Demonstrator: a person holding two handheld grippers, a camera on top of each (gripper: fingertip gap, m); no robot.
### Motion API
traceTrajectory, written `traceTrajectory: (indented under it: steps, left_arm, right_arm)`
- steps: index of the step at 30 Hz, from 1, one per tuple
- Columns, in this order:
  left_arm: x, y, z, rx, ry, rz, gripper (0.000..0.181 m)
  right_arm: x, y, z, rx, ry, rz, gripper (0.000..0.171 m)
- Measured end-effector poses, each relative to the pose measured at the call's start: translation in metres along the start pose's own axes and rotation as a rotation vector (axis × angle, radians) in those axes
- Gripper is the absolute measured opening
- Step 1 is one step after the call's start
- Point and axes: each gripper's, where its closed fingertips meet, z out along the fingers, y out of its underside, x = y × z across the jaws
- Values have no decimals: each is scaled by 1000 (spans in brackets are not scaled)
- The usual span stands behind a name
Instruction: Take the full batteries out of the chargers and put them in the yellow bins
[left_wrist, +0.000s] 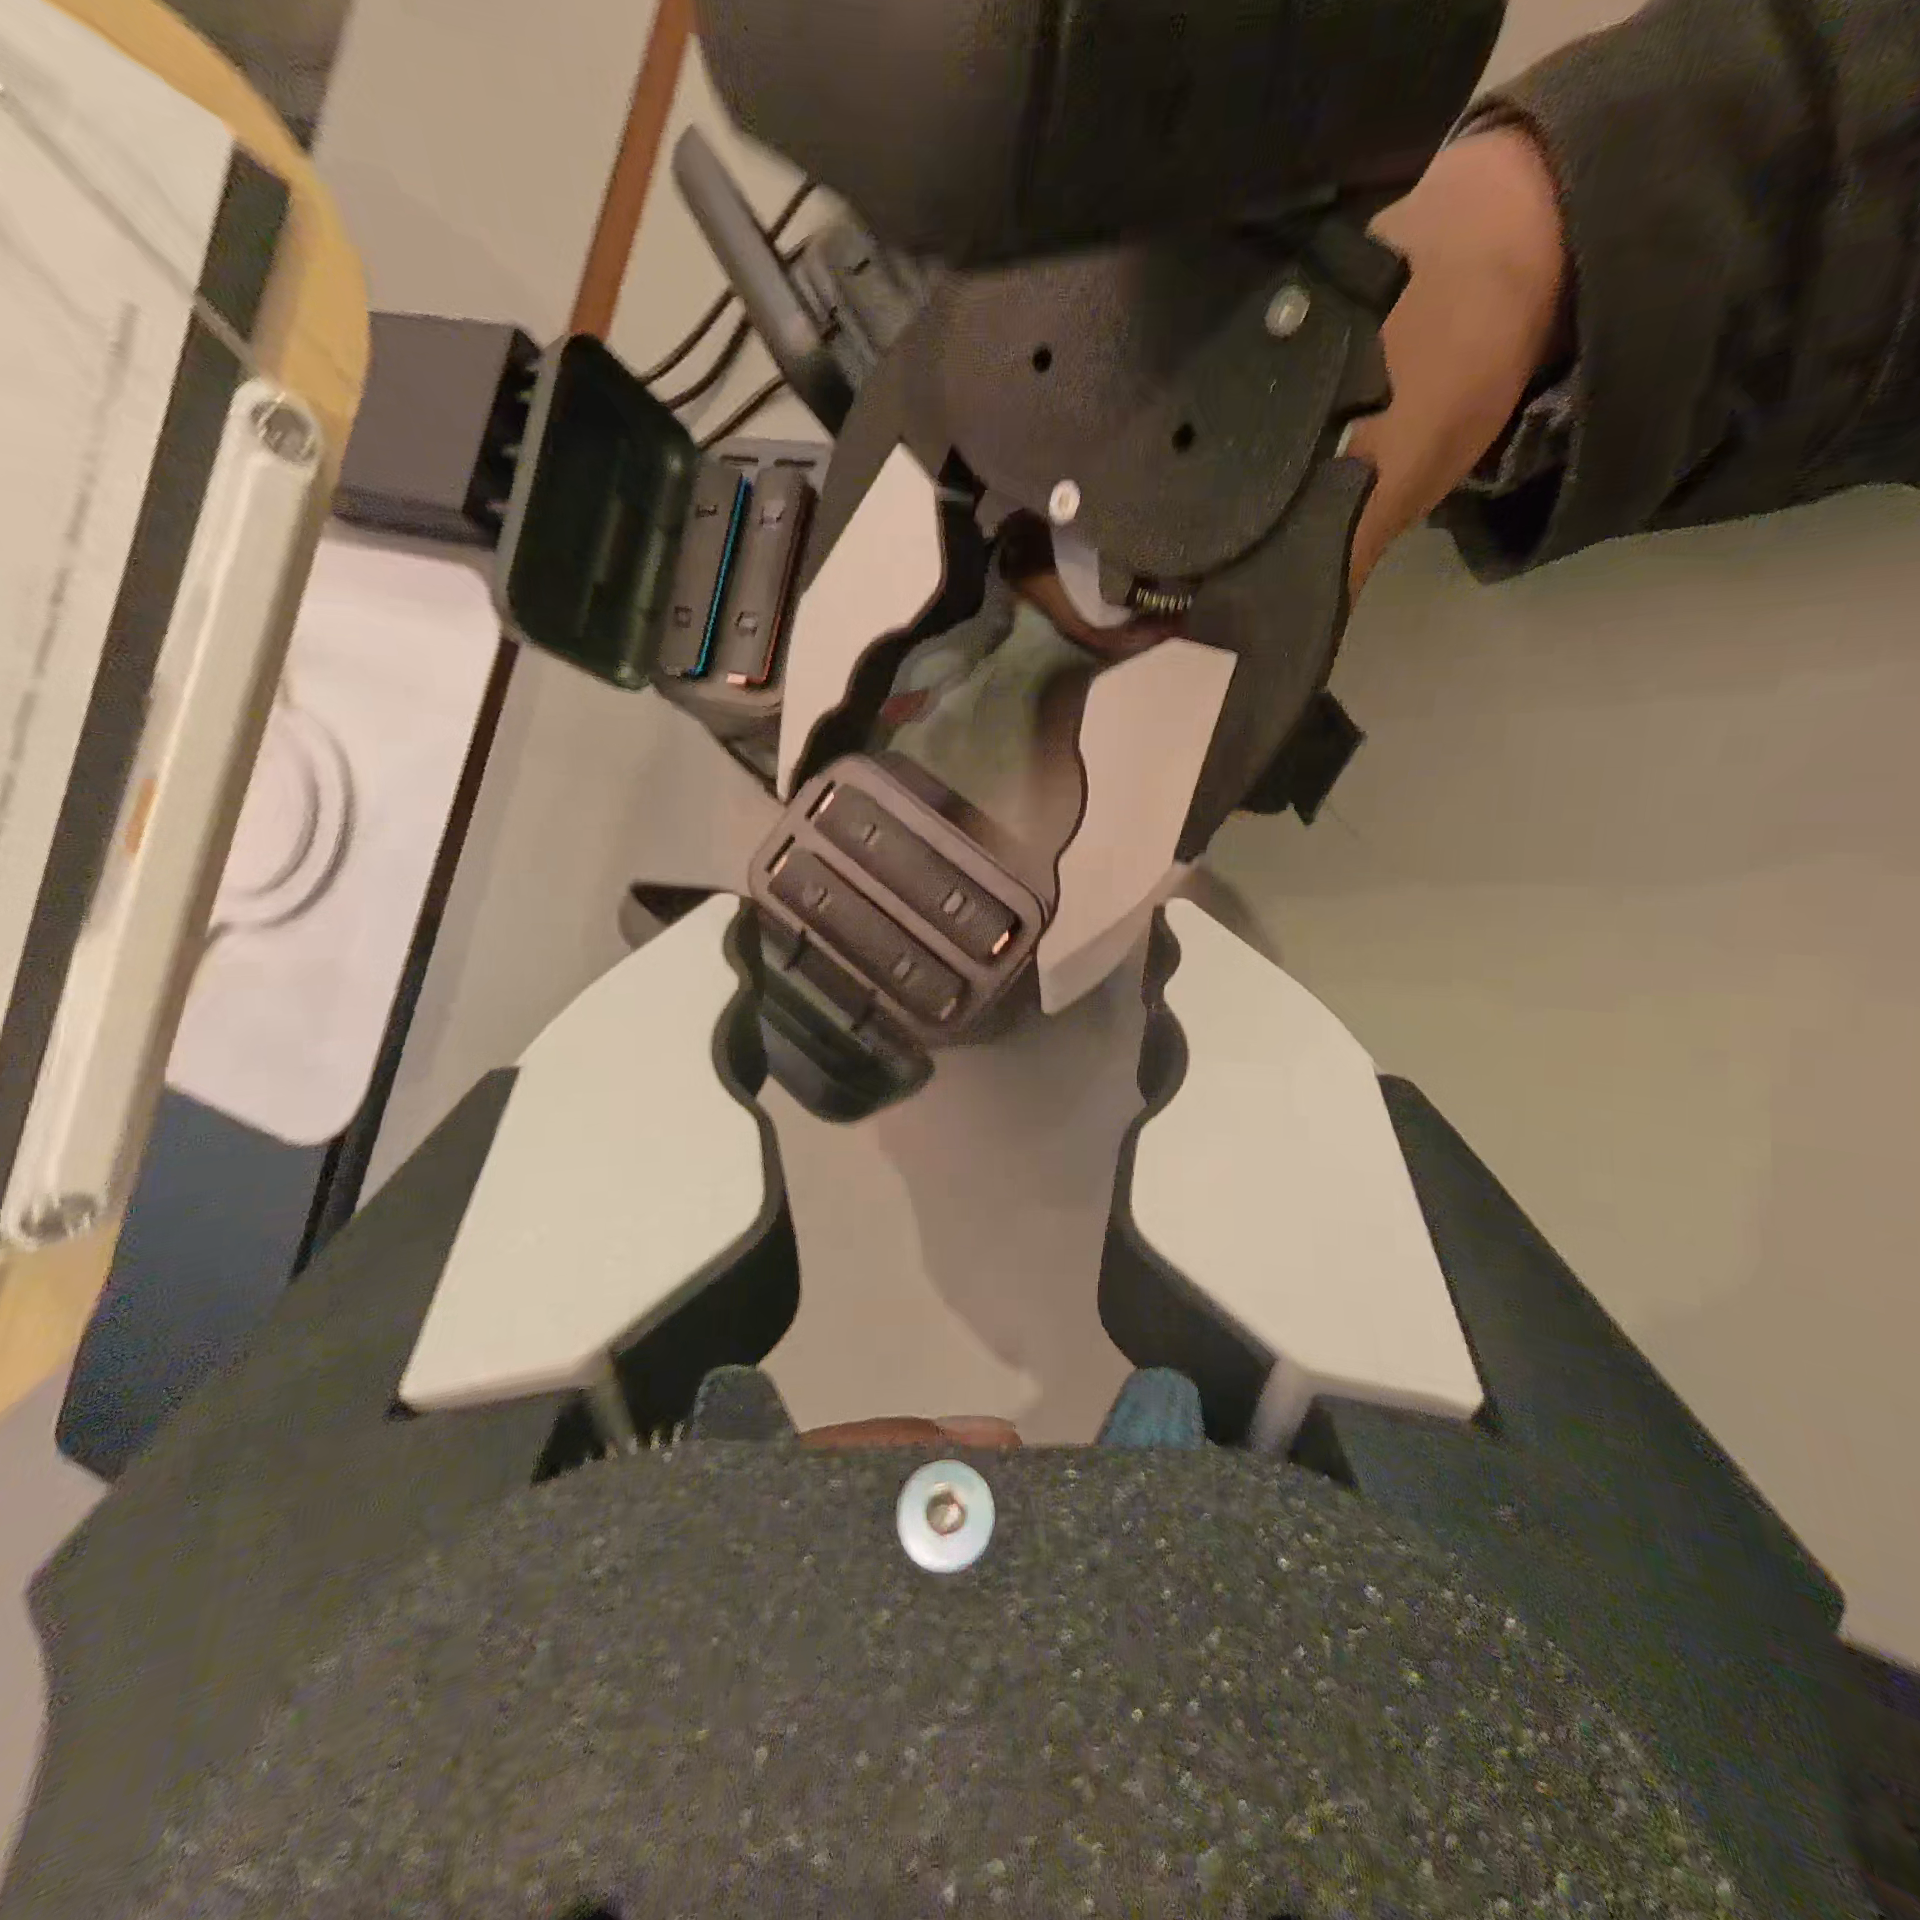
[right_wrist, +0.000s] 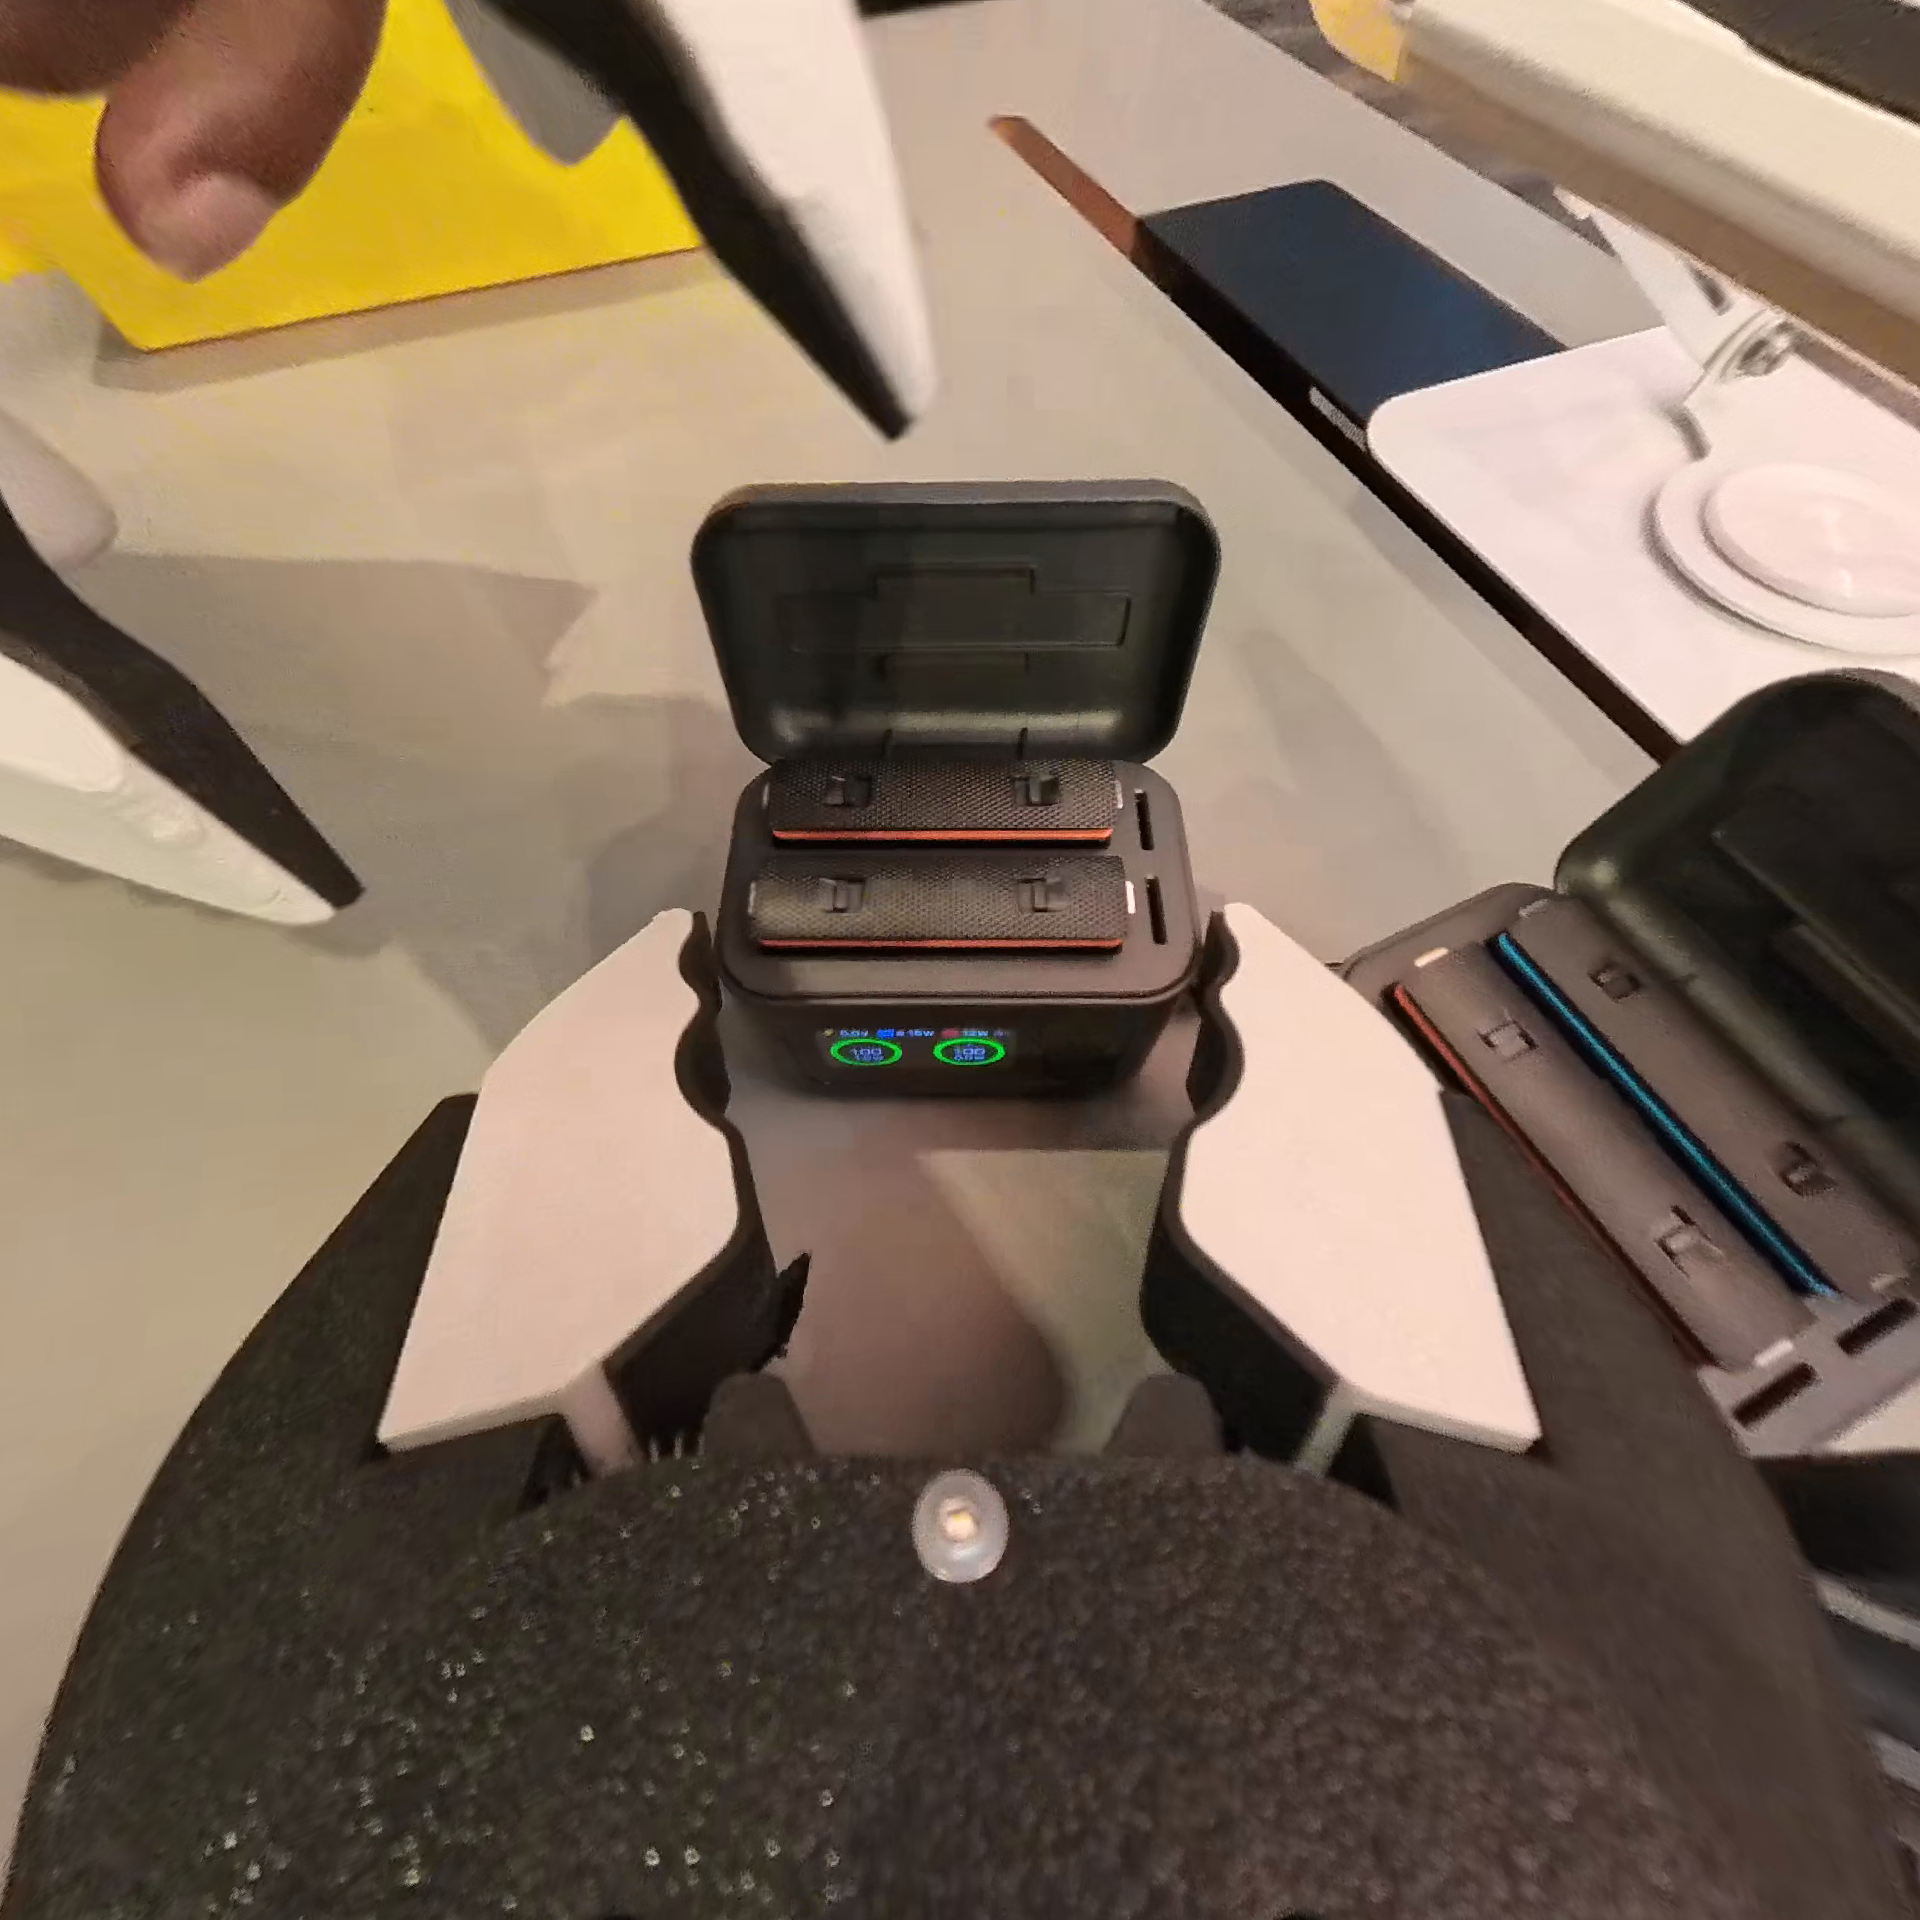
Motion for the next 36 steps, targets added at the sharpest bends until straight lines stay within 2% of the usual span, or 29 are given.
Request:
traceTrajectory:
  steps: [3,8,12,15,20,28,36]
  left_arm:
    - [15,10,-1,56,-28,-60,68]
    - [34,32,11,54,-37,-154,61]
    - [34,47,27,30,-46,-273,63]
    - [23,49,26,51,-69,-323,61]
    - [4,52,13,47,-84,-292,56]
    - [-8,58,21,-44,-74,-228,54]
    - [-10,60,22,-20,-146,-230,55]
  right_arm:
    - [0,1,-3,-5,-1,-22,87]
    - [-2,6,-6,-30,-23,-51,87]
    - [1,11,-1,-62,10,-59,87]
    - [2,8,4,-83,73,-11,87]
    - [4,0,18,-57,194,66,86]
    - [4,-4,11,-9,134,77,78]
    - [5,-3,13,-18,149,87,81]
